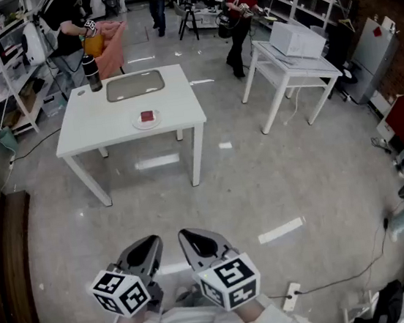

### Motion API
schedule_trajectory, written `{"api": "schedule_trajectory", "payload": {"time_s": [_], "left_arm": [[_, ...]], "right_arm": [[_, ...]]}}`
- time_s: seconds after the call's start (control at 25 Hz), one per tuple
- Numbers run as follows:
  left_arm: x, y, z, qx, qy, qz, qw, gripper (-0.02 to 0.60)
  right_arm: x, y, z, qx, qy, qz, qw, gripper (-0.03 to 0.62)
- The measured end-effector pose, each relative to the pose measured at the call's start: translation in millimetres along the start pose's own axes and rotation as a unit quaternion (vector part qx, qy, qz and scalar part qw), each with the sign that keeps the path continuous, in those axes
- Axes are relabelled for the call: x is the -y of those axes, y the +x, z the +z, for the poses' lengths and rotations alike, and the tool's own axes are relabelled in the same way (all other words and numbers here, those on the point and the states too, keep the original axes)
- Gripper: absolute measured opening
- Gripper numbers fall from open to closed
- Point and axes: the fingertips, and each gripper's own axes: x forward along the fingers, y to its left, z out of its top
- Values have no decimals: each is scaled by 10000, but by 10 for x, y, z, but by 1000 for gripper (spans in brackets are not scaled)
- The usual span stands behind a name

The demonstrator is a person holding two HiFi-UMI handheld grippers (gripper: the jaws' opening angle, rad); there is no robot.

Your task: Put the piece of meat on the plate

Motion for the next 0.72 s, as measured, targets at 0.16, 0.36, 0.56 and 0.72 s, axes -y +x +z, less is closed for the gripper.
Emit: {"api": "schedule_trajectory", "payload": {"time_s": [0.16, 0.36, 0.56, 0.72], "left_arm": [[-17, 2, -41, -53, 5, -16, 10000, 29], [-51, 4, -80, -108, 39, 24, 9999, 29], [-71, 32, -50, -101, 37, -2, 9999, 29], [-25, 75, -48, -121, 58, -43, 9999, 29]], "right_arm": [[-3, 27, -18, -29, -23, -9, 10000, 14], [15, 41, -8, -5, -53, -30, 10000, 14], [24, 82, -24, 68, 234, 52, 9997, 14], [24, 81, -35, 13, 192, 157, 9997, 15]]}}
